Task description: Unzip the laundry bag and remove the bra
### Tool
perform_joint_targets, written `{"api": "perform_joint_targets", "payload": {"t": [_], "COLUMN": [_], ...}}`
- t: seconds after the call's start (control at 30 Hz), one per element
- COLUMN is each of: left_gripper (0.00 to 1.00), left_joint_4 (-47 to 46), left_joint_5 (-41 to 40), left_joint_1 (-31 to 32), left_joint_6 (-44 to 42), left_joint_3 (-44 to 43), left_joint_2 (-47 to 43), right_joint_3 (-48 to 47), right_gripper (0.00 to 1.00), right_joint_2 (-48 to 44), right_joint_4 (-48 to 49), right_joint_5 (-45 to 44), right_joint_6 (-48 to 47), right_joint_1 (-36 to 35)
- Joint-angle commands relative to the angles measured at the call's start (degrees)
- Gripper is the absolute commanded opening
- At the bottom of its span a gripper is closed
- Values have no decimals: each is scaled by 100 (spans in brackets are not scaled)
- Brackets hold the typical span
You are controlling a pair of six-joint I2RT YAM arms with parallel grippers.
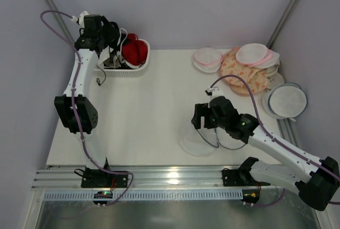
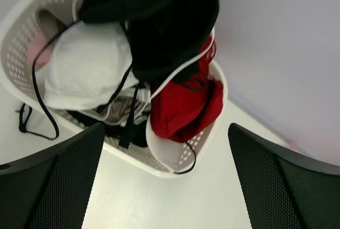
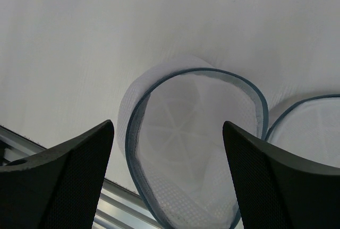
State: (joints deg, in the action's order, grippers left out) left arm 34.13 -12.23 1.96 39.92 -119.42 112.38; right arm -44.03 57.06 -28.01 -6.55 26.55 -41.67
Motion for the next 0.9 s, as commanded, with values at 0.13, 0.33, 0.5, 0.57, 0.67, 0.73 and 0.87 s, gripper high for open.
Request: {"api": "perform_joint_targets", "payload": {"t": [0.13, 0.33, 0.5, 0.57, 0.67, 0.73, 0.87], "left_gripper": [100, 99, 99, 99, 99, 99, 99], "left_joint_4": [-1302, -1585, -1576, -1524, -1470, -1523, -1462], "left_joint_5": [1038, 1496, 1644, 1767, 2162, 2838, 2841], "left_joint_1": [436, 1436, 2335, 2572, 2835, 3012, 3933], "left_joint_6": [-11, -133, -126, -55, 68, 104, -45], "left_joint_3": [2815, 4721, 5849, 6244, 6535, 6589, 6641], "left_joint_2": [-2083, -3686, -5198, -5576, -6157, -6246, -5895], "right_joint_3": [-9, 43, 237, 289, 394, 491, 624], "right_gripper": [86, 87, 87, 87, 88, 89, 89], "right_joint_2": [-91, -247, -933, -864, -696, -634, -862], "right_joint_4": [-466, -1231, -2565, -2936, -3167, -2957, -2990], "right_joint_5": [-1013, -1945, -3264, -3484, -3389, -3117, -3142], "right_joint_6": [579, 1843, 3513, 4199, 4605, 4649, 4868], "right_joint_1": [167, 344, 423, 615, 879, 1178, 1442]}}
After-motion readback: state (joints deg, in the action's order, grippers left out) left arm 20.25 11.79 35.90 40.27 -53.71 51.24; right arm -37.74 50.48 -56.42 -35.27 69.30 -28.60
